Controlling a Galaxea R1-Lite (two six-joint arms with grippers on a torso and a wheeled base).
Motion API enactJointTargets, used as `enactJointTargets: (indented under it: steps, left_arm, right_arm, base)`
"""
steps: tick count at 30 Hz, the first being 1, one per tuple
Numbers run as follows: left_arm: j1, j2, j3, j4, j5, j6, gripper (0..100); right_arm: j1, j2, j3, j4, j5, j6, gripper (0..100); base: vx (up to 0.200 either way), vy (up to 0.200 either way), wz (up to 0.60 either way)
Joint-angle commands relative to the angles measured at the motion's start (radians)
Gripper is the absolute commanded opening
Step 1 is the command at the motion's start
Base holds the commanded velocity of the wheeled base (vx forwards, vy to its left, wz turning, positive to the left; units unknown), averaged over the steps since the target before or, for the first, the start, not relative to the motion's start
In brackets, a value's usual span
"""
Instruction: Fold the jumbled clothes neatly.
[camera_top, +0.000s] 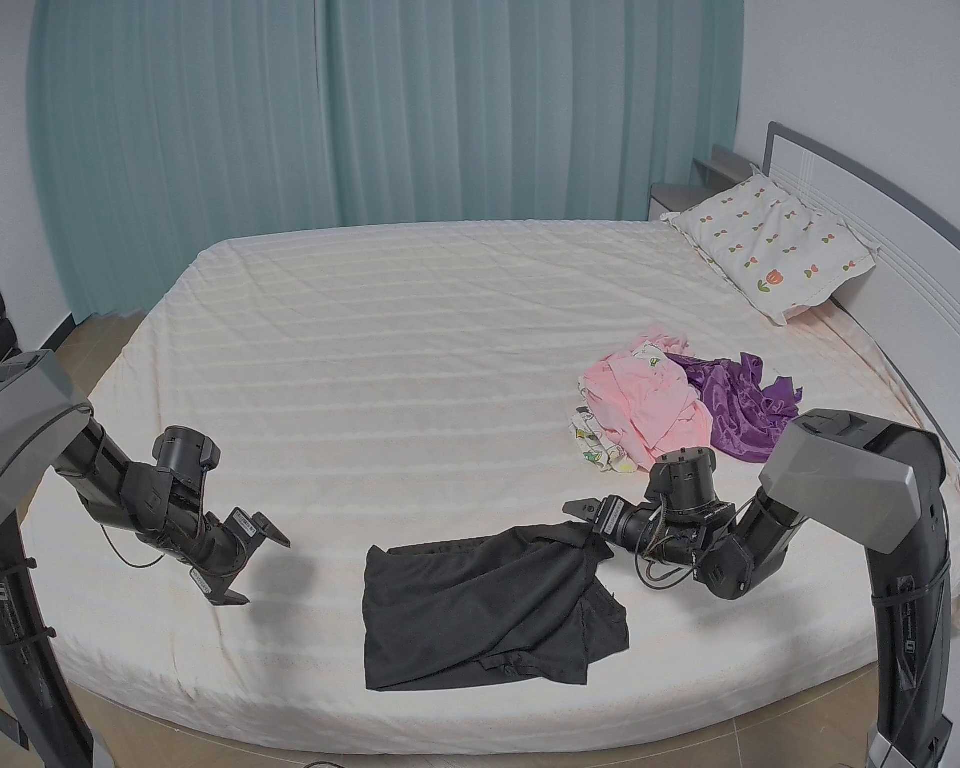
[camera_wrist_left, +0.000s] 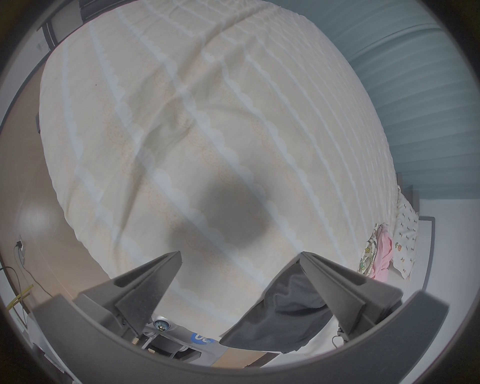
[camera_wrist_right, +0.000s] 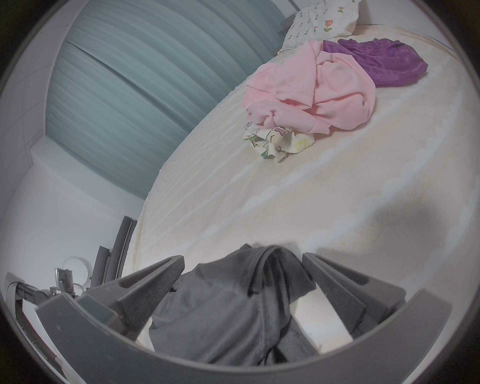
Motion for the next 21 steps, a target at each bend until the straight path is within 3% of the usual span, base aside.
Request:
enactJointTargets:
  steps: [1, 7, 14, 21]
  left_arm:
    - [0.000, 0.008, -0.002, 0.000, 0.000, 0.000, 100]
    - [0.000, 0.008, 0.000, 0.000, 0.000, 0.000, 100]
    - [0.000, 0.009, 0.000, 0.000, 0.000, 0.001, 100]
    - [0.000, 0.009, -0.002, 0.000, 0.000, 0.001, 100]
  right_arm:
    - [0.004, -0.100, 0.128, -0.041, 0.016, -0.013, 100]
    - [0.063, -0.166, 0.346, -0.144, 0.154, -0.081, 100]
    - [0.145, -0.129, 0.417, -0.181, 0.169, -0.116, 100]
    - [0.172, -0.104, 0.409, -0.179, 0.167, -0.142, 100]
  base:
    - [0.000, 0.000, 0.00]
    - [0.000, 0.000, 0.00]
    - [0.000, 0.000, 0.00]
    - [0.000, 0.000, 0.00]
